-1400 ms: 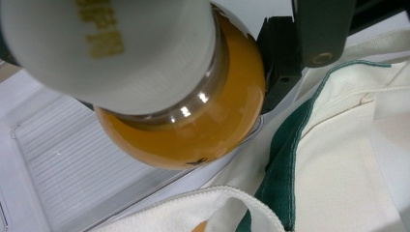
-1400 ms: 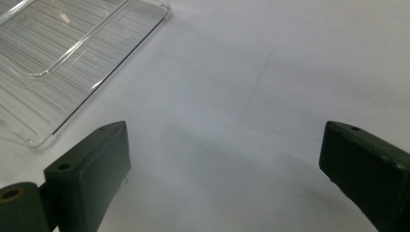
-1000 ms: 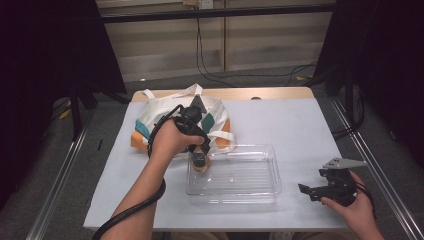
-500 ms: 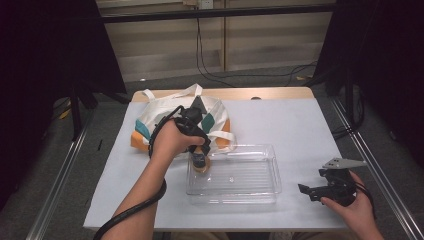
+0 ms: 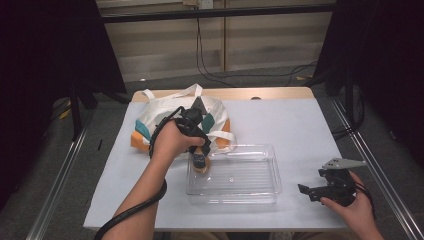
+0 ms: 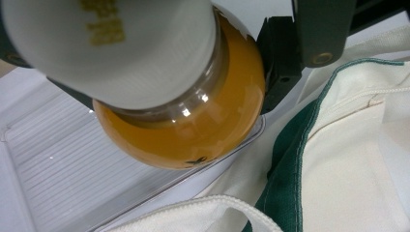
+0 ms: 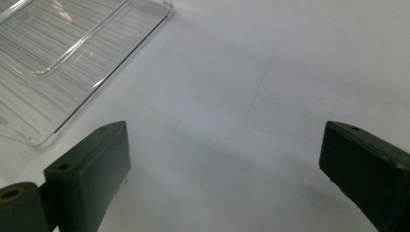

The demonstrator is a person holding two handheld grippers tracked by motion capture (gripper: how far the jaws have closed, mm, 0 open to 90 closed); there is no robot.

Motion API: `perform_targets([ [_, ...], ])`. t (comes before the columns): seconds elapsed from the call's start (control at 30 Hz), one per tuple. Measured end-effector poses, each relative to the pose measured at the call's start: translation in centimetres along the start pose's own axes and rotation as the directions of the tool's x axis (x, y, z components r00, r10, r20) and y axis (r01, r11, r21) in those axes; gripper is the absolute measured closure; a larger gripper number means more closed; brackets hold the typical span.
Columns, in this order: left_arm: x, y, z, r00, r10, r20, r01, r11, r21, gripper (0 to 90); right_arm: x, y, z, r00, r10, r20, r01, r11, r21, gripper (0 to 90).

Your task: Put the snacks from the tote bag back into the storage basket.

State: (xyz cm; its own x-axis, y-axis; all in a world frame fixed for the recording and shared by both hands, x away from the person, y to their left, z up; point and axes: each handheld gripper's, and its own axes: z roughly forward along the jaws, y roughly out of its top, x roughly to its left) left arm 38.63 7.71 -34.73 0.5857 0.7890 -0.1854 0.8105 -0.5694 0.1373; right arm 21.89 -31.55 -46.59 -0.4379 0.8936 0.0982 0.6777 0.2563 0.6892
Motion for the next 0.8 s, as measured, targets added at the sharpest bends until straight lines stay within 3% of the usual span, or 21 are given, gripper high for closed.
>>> perform_targets([
  [0.8, -0.2, -0.03, 0.77, 0.9999, 0.002, -0.014, -0.002, 0.9999, 0.016, 30.2, 0.02, -0.01, -0.08, 1.0, 0.008, 0.001, -0.008, 1.0, 0.006, 4.1],
])
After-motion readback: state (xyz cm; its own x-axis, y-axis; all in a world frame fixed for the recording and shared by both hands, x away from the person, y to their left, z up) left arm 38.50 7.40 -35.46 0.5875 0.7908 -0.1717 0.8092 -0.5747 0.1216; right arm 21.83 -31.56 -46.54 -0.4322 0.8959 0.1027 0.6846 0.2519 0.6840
